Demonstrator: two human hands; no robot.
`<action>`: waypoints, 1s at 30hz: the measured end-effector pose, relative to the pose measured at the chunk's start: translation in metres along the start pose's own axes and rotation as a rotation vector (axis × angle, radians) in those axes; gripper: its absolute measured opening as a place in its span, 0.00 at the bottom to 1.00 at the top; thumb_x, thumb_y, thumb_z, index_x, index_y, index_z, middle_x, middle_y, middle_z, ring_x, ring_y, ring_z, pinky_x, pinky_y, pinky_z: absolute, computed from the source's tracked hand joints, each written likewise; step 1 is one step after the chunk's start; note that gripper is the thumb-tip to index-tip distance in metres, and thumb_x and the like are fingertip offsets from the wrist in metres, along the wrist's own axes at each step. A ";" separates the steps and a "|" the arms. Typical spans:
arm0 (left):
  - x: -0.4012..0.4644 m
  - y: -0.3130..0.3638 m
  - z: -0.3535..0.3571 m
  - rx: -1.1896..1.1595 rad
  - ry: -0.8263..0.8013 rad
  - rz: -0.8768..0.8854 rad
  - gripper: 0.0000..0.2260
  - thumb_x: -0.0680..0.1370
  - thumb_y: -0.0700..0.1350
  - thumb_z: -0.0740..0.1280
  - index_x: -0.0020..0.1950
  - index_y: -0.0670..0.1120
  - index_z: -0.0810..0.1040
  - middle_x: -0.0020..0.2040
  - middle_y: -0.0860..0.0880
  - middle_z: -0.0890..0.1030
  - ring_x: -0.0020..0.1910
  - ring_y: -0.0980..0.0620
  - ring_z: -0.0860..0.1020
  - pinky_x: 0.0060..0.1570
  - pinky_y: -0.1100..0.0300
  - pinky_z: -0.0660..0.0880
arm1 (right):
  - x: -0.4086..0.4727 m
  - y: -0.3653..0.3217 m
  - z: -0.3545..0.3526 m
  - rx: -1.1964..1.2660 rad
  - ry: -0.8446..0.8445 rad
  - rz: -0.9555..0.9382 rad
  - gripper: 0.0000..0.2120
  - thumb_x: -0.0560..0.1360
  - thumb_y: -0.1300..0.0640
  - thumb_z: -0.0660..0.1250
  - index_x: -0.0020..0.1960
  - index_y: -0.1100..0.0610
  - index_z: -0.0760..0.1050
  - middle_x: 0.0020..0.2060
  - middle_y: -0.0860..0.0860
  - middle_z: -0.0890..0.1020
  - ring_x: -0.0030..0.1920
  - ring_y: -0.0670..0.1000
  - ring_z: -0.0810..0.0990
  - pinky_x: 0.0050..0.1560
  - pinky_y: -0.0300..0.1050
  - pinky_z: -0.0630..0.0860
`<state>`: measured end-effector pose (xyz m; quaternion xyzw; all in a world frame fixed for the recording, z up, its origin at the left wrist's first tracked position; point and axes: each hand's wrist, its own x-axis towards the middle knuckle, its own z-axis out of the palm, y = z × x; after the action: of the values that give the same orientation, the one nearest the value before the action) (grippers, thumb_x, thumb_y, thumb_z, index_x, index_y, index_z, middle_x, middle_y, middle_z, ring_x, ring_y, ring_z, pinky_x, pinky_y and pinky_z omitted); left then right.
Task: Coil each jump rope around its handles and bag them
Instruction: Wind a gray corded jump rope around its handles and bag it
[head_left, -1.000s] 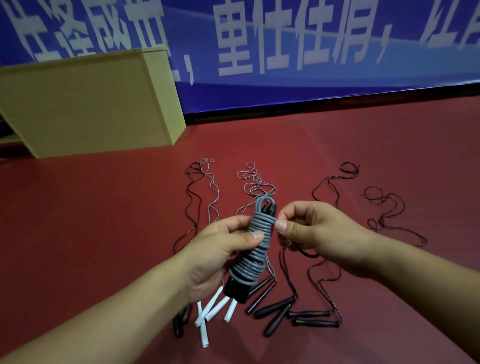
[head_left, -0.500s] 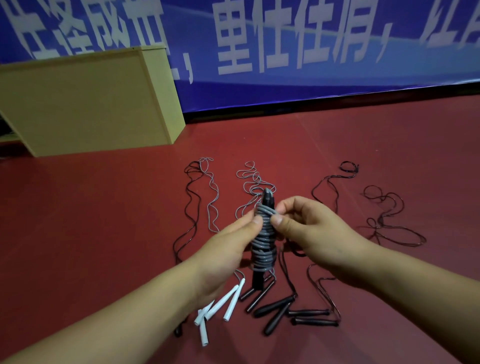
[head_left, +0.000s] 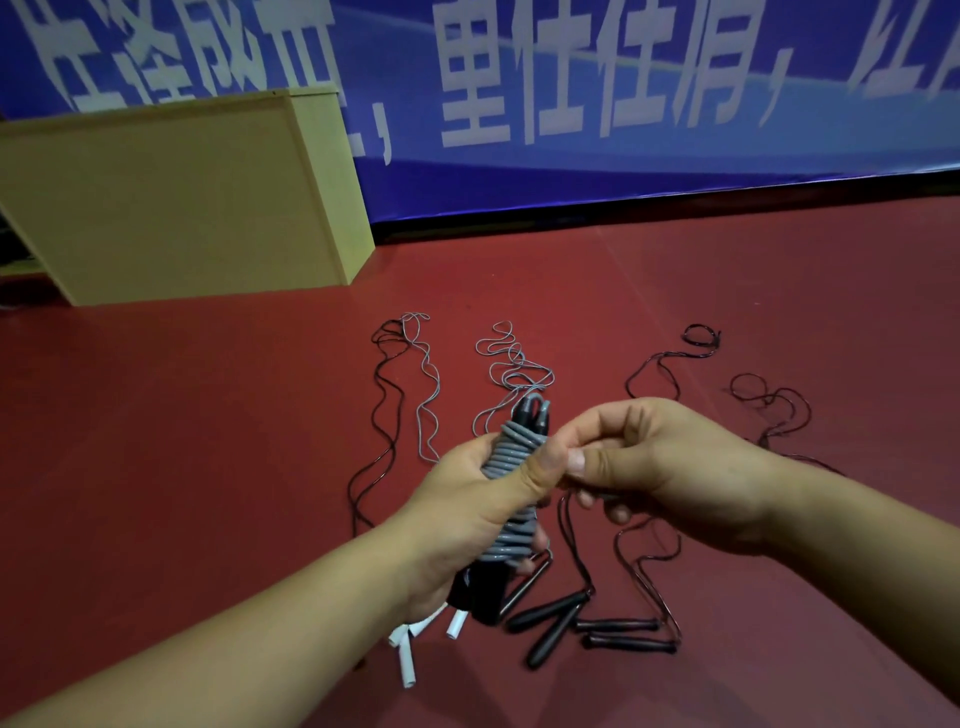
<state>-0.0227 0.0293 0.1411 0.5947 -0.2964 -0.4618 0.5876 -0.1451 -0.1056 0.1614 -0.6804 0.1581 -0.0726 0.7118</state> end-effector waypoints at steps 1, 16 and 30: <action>-0.001 0.001 -0.001 0.001 -0.005 0.001 0.25 0.61 0.61 0.78 0.48 0.46 0.77 0.33 0.49 0.75 0.27 0.50 0.76 0.26 0.60 0.75 | 0.000 -0.001 -0.001 -0.015 0.005 0.009 0.08 0.70 0.59 0.71 0.46 0.62 0.79 0.33 0.55 0.80 0.29 0.46 0.75 0.26 0.37 0.70; -0.004 0.012 -0.012 -0.087 -0.059 -0.135 0.10 0.63 0.39 0.74 0.43 0.47 0.80 0.30 0.50 0.74 0.25 0.55 0.70 0.25 0.65 0.68 | -0.001 -0.009 0.003 0.149 0.099 0.215 0.15 0.71 0.44 0.67 0.35 0.52 0.66 0.23 0.49 0.68 0.21 0.45 0.66 0.19 0.35 0.64; 0.000 0.005 -0.013 -0.028 0.018 -0.043 0.14 0.66 0.42 0.75 0.51 0.44 0.82 0.41 0.46 0.80 0.43 0.48 0.77 0.44 0.61 0.74 | -0.006 -0.010 0.004 0.110 0.176 0.173 0.11 0.71 0.58 0.73 0.34 0.58 0.72 0.28 0.54 0.76 0.29 0.50 0.76 0.30 0.41 0.77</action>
<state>-0.0106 0.0345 0.1446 0.5967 -0.2715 -0.4732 0.5885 -0.1481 -0.1008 0.1717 -0.6150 0.2738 -0.0791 0.7352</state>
